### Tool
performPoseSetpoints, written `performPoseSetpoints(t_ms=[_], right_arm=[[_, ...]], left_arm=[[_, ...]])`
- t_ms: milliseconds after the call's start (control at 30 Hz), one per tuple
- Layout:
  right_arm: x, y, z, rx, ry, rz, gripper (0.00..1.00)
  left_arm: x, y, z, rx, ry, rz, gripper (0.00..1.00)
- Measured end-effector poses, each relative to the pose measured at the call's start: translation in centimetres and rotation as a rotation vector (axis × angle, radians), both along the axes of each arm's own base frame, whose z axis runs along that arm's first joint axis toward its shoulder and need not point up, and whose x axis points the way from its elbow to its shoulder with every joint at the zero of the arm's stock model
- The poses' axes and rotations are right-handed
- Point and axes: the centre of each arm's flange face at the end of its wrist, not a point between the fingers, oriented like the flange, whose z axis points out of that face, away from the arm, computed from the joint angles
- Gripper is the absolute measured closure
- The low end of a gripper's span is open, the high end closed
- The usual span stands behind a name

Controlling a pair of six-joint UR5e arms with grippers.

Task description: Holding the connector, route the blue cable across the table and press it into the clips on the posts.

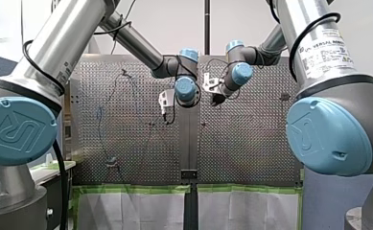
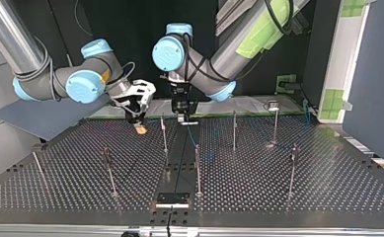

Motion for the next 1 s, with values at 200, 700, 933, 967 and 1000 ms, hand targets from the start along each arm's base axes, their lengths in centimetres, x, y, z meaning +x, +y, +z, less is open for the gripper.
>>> performPoseSetpoints(t_ms=[200,700,933,967,1000], right_arm=[[-0.6,1.1,0.5,-0.008,-0.045,-0.001,1.0],[-1.8,2.9,-2.4,-0.033,-0.062,-0.025,1.0],[-3.2,3.3,-4.8,-0.046,-0.004,-0.068,1.0],[-3.3,3.4,-5.1,-0.043,0.001,-0.071,1.0],[-3.5,3.5,-5.6,-0.036,0.008,-0.074,1.0]], left_arm=[[-0.7,0.3,-2.1,0.001,0.011,-0.044,1.0],[-1.2,1.8,-5.1,-0.015,0.042,-0.084,1.0],[-0.6,1.2,-6.5,-0.031,0.04,-0.127,1.0],[-0.5,1.1,-6.9,-0.034,0.041,-0.134,1.0],[-0.4,0.9,-7.4,-0.04,0.043,-0.142,1.0]])
